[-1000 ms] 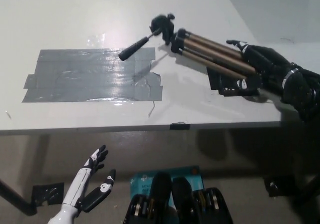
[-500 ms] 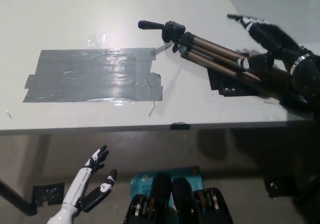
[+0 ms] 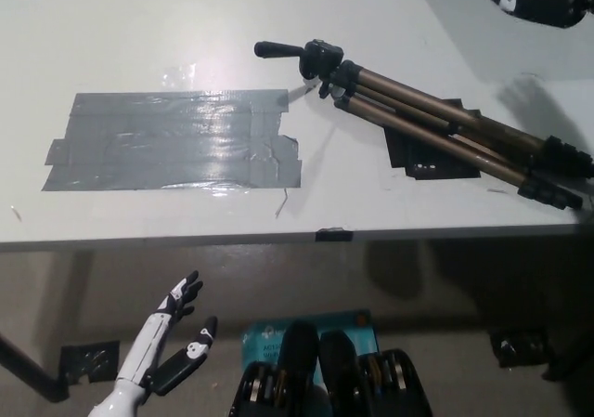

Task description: A person hands a tripod to the robot which it grabs with its right hand and places in the middle of the table in front of it

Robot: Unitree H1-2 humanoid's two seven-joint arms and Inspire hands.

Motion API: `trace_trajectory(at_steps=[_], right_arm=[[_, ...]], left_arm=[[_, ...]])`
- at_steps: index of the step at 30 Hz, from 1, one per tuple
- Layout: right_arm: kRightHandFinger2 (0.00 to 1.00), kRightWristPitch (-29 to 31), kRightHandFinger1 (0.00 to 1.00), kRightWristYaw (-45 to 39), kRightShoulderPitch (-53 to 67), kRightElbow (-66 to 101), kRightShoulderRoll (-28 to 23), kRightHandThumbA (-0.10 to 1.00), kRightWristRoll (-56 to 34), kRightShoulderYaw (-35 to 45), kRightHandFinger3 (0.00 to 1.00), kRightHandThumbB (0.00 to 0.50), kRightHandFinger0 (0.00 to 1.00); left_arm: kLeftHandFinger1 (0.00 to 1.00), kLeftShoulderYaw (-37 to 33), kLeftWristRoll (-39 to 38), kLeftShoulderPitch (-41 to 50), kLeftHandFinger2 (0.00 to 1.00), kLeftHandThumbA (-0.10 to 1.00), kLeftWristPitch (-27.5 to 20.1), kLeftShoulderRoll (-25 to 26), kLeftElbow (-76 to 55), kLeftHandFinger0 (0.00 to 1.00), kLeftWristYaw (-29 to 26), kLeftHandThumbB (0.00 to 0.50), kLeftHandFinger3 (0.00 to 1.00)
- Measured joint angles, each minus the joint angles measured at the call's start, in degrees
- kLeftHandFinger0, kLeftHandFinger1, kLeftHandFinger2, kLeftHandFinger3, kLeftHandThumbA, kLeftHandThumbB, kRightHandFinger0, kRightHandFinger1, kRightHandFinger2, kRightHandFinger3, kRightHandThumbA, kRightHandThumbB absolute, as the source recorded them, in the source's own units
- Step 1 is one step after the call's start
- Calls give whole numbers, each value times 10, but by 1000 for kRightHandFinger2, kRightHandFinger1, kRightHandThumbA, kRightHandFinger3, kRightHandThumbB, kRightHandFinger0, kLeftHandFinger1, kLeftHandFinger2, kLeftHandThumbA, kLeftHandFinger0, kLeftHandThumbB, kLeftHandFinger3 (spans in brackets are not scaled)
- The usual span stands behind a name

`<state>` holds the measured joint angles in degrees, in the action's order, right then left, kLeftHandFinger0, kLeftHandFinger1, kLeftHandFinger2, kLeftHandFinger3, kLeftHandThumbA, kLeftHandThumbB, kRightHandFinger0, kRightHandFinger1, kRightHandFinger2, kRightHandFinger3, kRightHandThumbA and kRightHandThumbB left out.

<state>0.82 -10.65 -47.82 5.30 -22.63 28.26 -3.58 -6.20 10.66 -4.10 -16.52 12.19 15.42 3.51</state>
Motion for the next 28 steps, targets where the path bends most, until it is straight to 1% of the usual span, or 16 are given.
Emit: trace_trajectory(at_steps=[1,2,4,5,6,8,9,11,13,15,18,22,24,25,26,28], right_arm=[[1000,-1,1000,0,8,18,3,942,-2,0,1000,419,1000],[1000,-4,1000,-1,26,48,11,899,-5,0,1000,420,1000],[1000,-7,1000,-2,64,97,25,897,-12,-1,1000,422,1000],[1000,-8,1000,-2,86,122,33,889,-16,-3,1000,434,1000],[1000,-9,1000,-2,108,141,38,914,-20,-4,1000,423,1000],[1000,-12,1000,-2,167,193,57,892,-30,-7,1000,385,1000],[1000,-13,1000,-2,193,208,66,895,-34,-9,1000,384,1000],[1000,-13,1000,-1,229,237,77,950,-41,-11,1000,357,1000],[1000,-11,1000,2,316,283,110,961,-59,-17,1000,356,1000],[1000,-3,1000,10,388,296,135,923,-77,-20,1000,359,1000],[1000,21,1000,25,461,265,165,969,-96,-20,1000,369,1000],[1000,56,1000,43,508,175,186,959,-103,-19,1000,322,1000],[1000,69,1000,51,510,124,188,970,-101,-18,1000,339,1000],[1000,75,1000,53,510,102,188,936,-101,-18,1000,320,1000],[1000,79,1000,55,508,64,187,904,-101,-18,1000,327,1000],[1000,86,1000,57,503,19,187,898,-101,-18,1000,325,1000]], left_arm=[[1000,0,0,0,1000,583,0,-1,2,968,0,209,1000],[1000,0,0,1,1000,622,0,-1,3,976,0,202,1000],[1000,0,0,3,1000,661,0,-2,4,999,0,199,1000],[1000,-1,0,6,1000,683,0,-2,4,1000,0,192,1000],[1000,-1,0,7,1000,707,0,-2,4,1000,0,189,1000],[1000,-1,0,11,1000,711,0,-2,5,1000,0,188,1000],[1000,-1,0,13,1000,713,0,-2,5,1000,0,187,1000],[1000,-1,0,14,1000,728,0,-2,5,1000,0,190,1000],[1000,0,0,17,1000,736,-1,-2,5,1000,0,191,1000],[1000,0,0,21,1000,756,-3,-2,6,1000,0,193,1000],[1000,0,0,27,1000,765,-5,-1,5,1000,0,201,1000],[1000,0,0,35,1000,796,-11,-2,6,1000,0,203,1000],[1000,0,0,38,1000,794,-12,-2,6,1000,0,201,1000],[1000,0,0,39,1000,794,-12,-2,6,1000,0,200,1000],[1000,0,0,42,1000,798,-13,-2,6,1000,-1,205,1000],[1000,0,0,47,1000,800,-14,-2,6,1000,-1,205,1000]])
